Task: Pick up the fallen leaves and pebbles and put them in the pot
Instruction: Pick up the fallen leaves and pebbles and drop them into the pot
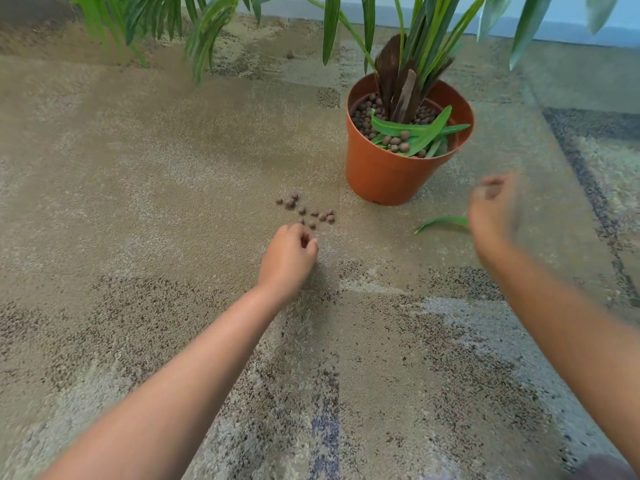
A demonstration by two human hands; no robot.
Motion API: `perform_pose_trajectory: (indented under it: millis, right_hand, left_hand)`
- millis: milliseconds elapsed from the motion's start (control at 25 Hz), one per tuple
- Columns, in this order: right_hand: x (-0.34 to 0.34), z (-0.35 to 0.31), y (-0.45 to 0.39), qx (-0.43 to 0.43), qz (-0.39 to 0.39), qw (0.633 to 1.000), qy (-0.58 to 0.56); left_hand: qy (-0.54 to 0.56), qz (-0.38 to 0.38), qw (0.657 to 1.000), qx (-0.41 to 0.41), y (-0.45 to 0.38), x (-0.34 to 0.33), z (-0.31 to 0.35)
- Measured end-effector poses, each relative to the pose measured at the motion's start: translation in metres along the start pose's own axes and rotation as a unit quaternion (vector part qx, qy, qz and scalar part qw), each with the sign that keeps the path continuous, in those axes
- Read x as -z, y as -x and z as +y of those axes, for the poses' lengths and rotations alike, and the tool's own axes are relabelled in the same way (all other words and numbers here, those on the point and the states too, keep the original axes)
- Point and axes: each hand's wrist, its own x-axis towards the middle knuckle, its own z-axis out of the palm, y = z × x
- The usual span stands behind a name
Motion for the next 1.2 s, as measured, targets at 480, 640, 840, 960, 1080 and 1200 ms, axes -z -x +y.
perform_pose_trajectory:
  millis: [480,640,840,960,1080,1200]
  right_hand:
    - [-0.033,0.036,-0.041,0.285,-0.211,0.753,0.554]
    - [-0.045,0.020,-0.017,0.090,-0.342,0.914,0.200]
    - [-0.076,0.005,0.038,-0.180,-0.479,0.853,-0.099]
    - [-0.092,-0.002,0.053,-0.234,-0.501,0.807,-0.206]
    - [-0.102,-0.005,0.066,-0.276,-0.490,0.778,-0.279]
    - [-0.102,-0.003,0.076,-0.299,-0.490,0.764,-0.295]
  left_hand:
    - [-0.029,0.127,0.991,0.033,-0.017,0.001,-0.034]
    - [-0.044,0.148,0.988,0.019,-0.041,0.018,-0.030]
    - [-0.214,0.028,0.971,-0.104,-0.078,0.039,-0.027]
    - [-0.244,-0.077,0.957,-0.134,-0.092,0.033,-0.022]
    - [-0.251,-0.013,0.956,-0.155,-0.094,0.032,-0.025]
    - [-0.227,0.027,0.958,-0.172,-0.089,0.034,-0.031]
